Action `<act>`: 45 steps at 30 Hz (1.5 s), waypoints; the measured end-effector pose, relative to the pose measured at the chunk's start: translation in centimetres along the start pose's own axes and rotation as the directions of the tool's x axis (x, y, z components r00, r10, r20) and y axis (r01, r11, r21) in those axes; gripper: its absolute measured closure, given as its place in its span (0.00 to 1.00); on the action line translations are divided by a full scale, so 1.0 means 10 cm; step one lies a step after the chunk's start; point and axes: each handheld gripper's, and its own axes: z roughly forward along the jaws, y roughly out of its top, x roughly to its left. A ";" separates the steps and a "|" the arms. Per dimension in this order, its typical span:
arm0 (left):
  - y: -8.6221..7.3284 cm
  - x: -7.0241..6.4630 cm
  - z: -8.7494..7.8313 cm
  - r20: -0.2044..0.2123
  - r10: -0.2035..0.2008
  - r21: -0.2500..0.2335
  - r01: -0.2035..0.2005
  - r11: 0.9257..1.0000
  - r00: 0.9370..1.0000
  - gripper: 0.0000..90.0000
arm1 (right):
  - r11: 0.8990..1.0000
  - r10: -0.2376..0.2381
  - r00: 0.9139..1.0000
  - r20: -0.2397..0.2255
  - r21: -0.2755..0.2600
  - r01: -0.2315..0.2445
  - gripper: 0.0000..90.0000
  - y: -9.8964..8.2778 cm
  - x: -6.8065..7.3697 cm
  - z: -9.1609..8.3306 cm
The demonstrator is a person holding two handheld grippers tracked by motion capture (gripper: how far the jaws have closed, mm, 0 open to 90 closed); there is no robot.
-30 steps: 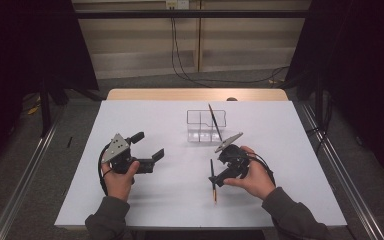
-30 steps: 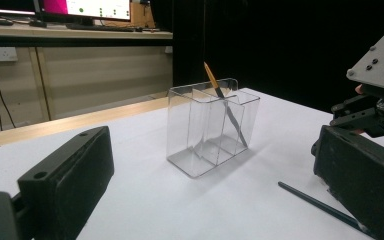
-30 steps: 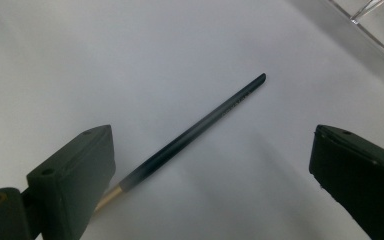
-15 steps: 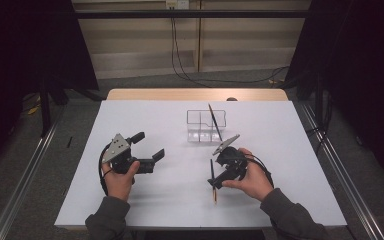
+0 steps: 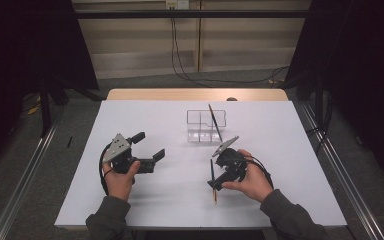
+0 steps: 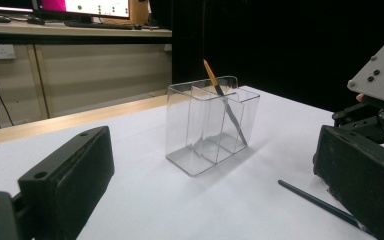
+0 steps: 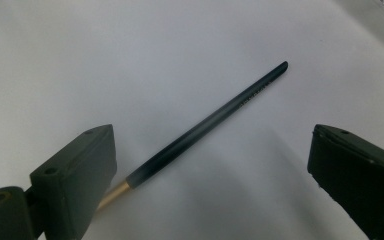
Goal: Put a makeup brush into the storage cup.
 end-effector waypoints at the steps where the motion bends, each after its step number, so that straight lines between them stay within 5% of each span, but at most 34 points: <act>1: 0.00 0.00 0.00 -0.005 0.003 0.004 -0.003 1.000 1.000 0.03 | 1.000 -0.001 1.000 0.001 0.003 0.001 0.05 0.00 0.00 0.01; 15: -0.01 0.00 0.01 0.003 -0.007 -0.004 0.007 1.000 1.000 0.03 | 0.998 -0.038 0.999 0.003 0.041 0.038 0.10 -0.03 0.08 0.08; 19: 0.00 0.01 0.00 0.003 0.000 0.001 0.000 1.000 1.000 0.03 | 0.994 -0.086 0.996 0.002 0.061 0.086 0.13 -0.04 0.07 0.10; 45: -0.01 0.00 0.01 -0.006 -0.003 0.008 0.003 1.000 1.000 0.03 | 0.992 -0.109 0.994 -0.021 0.064 0.110 0.30 -0.06 0.06 0.08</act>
